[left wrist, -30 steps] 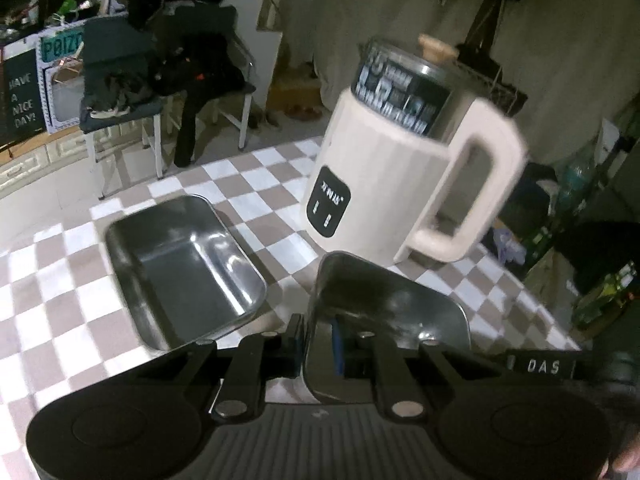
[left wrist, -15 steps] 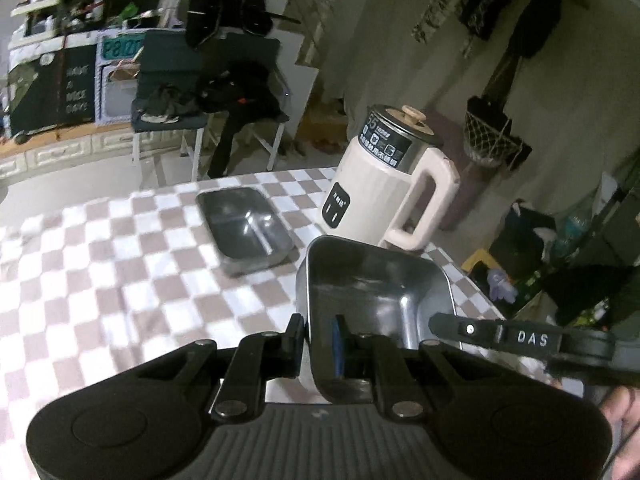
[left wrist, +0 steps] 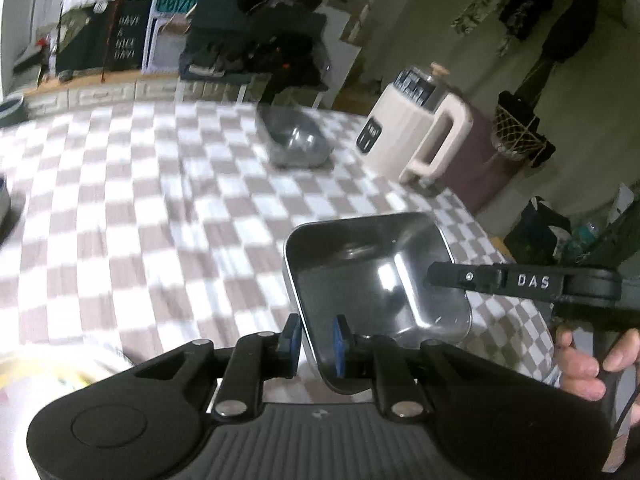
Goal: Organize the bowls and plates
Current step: 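Carry both steel trays with both grippers toward the stacked bowls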
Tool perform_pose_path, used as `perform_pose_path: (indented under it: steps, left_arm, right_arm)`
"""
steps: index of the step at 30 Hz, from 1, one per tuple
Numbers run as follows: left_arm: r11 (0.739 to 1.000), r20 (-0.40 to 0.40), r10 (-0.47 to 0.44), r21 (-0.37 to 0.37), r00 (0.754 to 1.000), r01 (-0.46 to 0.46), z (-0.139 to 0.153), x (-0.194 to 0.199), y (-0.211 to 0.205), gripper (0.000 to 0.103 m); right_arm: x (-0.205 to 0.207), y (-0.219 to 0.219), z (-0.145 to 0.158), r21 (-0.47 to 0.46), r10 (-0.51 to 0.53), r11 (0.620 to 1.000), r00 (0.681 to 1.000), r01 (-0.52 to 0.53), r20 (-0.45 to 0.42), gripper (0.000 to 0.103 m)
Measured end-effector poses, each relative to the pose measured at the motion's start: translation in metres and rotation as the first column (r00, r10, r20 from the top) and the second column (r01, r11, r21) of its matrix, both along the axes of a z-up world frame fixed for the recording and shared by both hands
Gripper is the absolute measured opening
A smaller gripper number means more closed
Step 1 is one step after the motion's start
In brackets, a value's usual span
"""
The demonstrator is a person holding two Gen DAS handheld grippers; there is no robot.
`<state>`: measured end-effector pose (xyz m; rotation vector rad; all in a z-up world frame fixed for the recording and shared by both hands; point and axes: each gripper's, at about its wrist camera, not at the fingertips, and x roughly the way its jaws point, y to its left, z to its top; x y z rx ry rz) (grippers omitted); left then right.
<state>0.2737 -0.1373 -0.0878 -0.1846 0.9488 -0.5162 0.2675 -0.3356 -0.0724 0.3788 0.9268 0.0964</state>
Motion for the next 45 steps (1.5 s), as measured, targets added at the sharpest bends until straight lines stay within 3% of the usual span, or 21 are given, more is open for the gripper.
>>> perform_pose_path:
  steps: [4, 8, 11, 19, 23, 33, 45]
  left_arm:
    - [1.000, -0.073, 0.018, -0.010, 0.997, -0.018, -0.027, -0.001, 0.004, 0.017]
    - [0.999, -0.111, 0.047, 0.025, 0.993, -0.044, -0.043, 0.005, 0.007, 0.019]
    - [0.997, -0.115, 0.058, 0.056, 0.992, -0.052, -0.046, 0.008, 0.011, 0.027]
    - [0.997, -0.154, 0.048, 0.072, 0.987, -0.037, -0.059, 0.016, 0.021, 0.028]
    - [0.997, -0.136, 0.017, 0.083, 0.991, -0.006, -0.063, 0.018, 0.008, 0.030]
    - [0.998, -0.133, -0.024, 0.048, 0.991, 0.031, -0.068, 0.023, -0.013, 0.031]
    - [0.999, -0.185, -0.022, 0.032, 0.983, 0.028, -0.076, 0.027, -0.008, 0.031]
  right_arm:
    - [-0.006, 0.017, -0.009, -0.073, 0.022, 0.997, 0.998, -0.026, -0.053, 0.007]
    - [-0.004, 0.032, -0.022, -0.123, 0.043, 0.991, 0.993, -0.057, -0.113, 0.006]
    - [0.006, 0.042, -0.029, -0.130, 0.065, 0.988, 0.989, -0.083, -0.135, 0.006]
    - [0.034, 0.054, -0.057, -0.119, 0.092, 0.986, 0.972, -0.120, -0.218, 0.004]
    - [0.037, 0.051, -0.061, -0.161, 0.072, 0.981, 0.971, -0.111, -0.228, 0.005]
    - [0.035, 0.028, -0.072, -0.156, -0.013, 0.987, 0.962, -0.031, -0.271, 0.005]
    - [0.033, 0.027, -0.071, -0.158, 0.065, 0.981, 0.963, -0.110, -0.262, 0.006]
